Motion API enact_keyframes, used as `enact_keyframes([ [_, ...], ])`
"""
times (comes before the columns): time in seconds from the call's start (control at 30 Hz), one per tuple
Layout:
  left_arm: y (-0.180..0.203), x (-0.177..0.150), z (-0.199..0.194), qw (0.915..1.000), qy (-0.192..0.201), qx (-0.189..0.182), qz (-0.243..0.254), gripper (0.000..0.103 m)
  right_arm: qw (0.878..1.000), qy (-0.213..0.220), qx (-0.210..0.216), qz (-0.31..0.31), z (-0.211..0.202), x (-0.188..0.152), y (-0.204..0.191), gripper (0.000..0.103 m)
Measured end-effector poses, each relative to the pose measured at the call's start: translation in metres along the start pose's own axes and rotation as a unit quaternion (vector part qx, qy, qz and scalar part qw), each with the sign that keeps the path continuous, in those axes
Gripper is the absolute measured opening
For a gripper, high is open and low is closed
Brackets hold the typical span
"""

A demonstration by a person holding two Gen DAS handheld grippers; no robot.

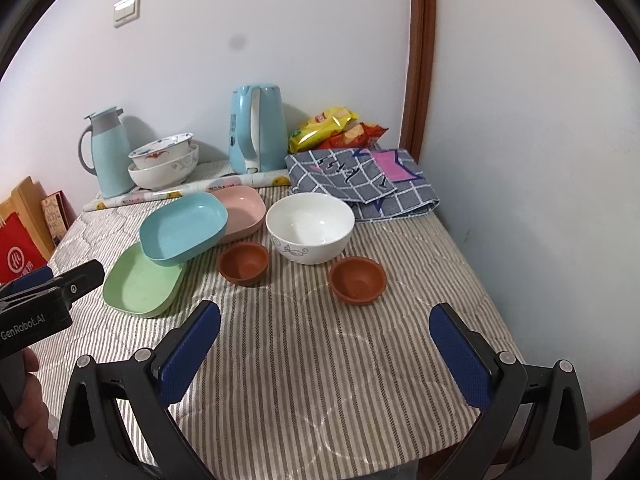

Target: Organize plates and bowls

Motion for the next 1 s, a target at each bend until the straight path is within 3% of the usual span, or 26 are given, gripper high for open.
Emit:
enact_keyframes([
  [0.17,-0.017,0.003,0.018,0.9998,-0.01,0.002,-0.019,0.103,1.0,-0.019,0.013,0.006,0.024,0.006,-0.007,0.102],
  [0.43,-0.034,0.018,0.044,0.9995,-0.023,0.019,-0.009,0.101,0.999,-0.019,0.041,0.003,0.05,0.024,-0.033,0.1],
  [0.57,-0.045,0.028,0.057,0.9994,-0.027,0.02,-0.01,0.097,0.999,-0.021,0.04,-0.005,0.066,0.034,-0.046,0.091],
  [0.83,-0.063,0.05,0.089,0.9987,-0.039,0.033,-0.006,0.076,0.997,-0.043,0.044,-0.039,0.105,0.045,-0.082,0.076],
  [1.0,-0.067,0.062,0.109,0.9992,-0.037,0.013,-0.004,0.061,0.996,-0.048,0.044,-0.059,0.122,0.051,-0.097,0.068],
])
Point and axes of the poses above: each gripper's, at about its wrist camera, not at the fingertips, and z roughly the way its jaws point, y to its right, x to its top, the point moved 5 cm from there along z, roughly the way its jaws point, and after that the axes turned 12 degrees about z, right-handed, at the moved point
